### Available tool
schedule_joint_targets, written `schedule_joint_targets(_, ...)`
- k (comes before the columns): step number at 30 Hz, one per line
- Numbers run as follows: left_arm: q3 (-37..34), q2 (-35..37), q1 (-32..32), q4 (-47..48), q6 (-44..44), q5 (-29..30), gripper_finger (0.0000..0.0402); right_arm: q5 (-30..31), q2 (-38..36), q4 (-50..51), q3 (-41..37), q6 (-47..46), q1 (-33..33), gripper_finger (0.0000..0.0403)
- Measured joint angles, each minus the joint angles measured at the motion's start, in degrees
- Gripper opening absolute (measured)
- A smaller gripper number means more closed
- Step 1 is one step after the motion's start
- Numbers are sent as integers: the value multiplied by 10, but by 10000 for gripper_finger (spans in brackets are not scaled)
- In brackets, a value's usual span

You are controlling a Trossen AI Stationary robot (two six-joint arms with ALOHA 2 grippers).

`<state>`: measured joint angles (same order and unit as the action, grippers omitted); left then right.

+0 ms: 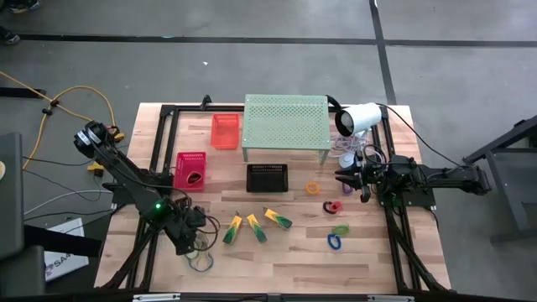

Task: Pick & Place Office Desk Supplies
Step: Put the white rubber band into the orange bin on the shelf

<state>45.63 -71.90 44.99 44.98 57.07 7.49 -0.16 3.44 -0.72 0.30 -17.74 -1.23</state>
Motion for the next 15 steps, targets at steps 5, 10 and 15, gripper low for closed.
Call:
schedule_joint_targets(5, 0, -1, 0, 0, -19, -1, 47, 0, 0, 0, 0, 0, 0, 90)
schedule_joint_targets(10, 0, -12, -4, 0, -21, -2, 94, 0, 0, 0, 0, 0, 0, 90)
schedule_joint_targets(15, 0, -38, -22, -7, -21, -23, 131, 0, 0, 0, 0, 0, 0, 90)
